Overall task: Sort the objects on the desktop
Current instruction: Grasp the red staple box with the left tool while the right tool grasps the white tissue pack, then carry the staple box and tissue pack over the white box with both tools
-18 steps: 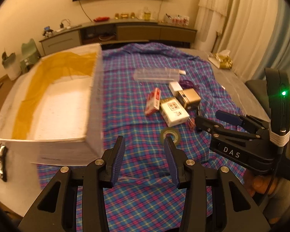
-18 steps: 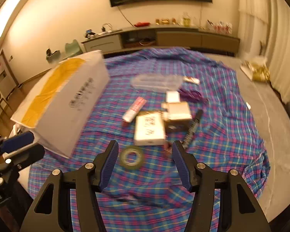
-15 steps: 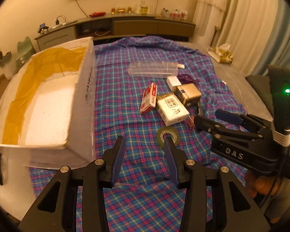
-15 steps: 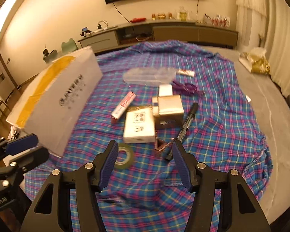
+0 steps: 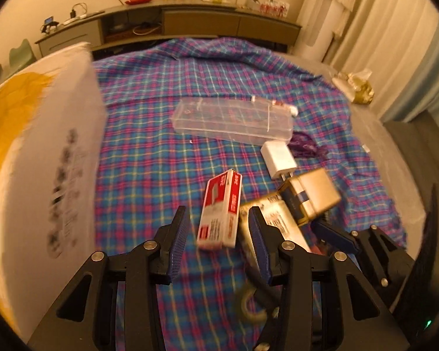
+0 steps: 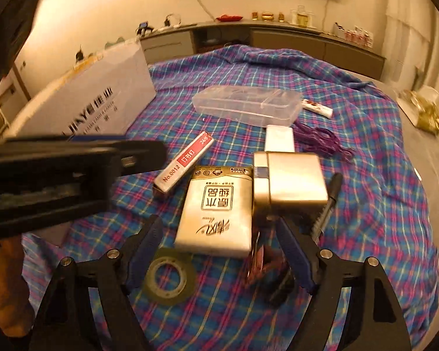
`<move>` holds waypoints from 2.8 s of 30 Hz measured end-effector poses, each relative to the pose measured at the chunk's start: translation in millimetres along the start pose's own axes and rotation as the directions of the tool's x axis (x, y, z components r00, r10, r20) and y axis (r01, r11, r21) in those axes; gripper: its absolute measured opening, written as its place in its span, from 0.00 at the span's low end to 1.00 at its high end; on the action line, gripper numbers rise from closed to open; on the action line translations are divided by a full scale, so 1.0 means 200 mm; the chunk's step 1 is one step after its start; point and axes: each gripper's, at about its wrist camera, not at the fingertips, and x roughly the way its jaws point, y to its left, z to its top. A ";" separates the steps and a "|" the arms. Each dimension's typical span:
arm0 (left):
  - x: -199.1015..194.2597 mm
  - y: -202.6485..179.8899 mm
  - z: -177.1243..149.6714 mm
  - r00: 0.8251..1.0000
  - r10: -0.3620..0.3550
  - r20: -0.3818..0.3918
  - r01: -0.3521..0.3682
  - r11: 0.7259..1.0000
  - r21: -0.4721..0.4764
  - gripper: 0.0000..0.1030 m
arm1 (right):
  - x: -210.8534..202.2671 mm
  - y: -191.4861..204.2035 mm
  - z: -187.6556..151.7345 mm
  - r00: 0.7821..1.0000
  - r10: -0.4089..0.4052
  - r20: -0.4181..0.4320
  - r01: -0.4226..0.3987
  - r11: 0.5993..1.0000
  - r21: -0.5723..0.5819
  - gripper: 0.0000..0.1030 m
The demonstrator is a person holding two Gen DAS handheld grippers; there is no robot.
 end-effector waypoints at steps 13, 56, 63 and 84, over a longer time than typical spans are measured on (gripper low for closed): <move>0.18 0.09 0.04 0.997 -0.074 -0.025 0.072 0.994 -0.084 0.45 | 0.08 -0.27 -0.01 0.980 0.198 0.024 -0.198 0.958 0.206 0.55; -0.47 0.25 -0.21 0.990 -0.061 0.129 0.079 0.987 -0.138 0.37 | 0.03 -0.05 0.04 0.991 0.104 0.083 -0.104 0.995 -0.004 0.50; -0.67 0.33 -0.22 0.981 -0.069 0.181 0.096 0.984 -0.149 0.37 | -0.14 -0.03 0.07 0.973 0.185 0.141 -0.196 0.979 0.062 0.50; -0.89 0.69 -0.32 0.969 0.001 0.246 0.053 0.975 -0.214 0.37 | -0.54 0.45 0.12 0.966 0.194 0.172 -0.177 0.978 -0.112 0.51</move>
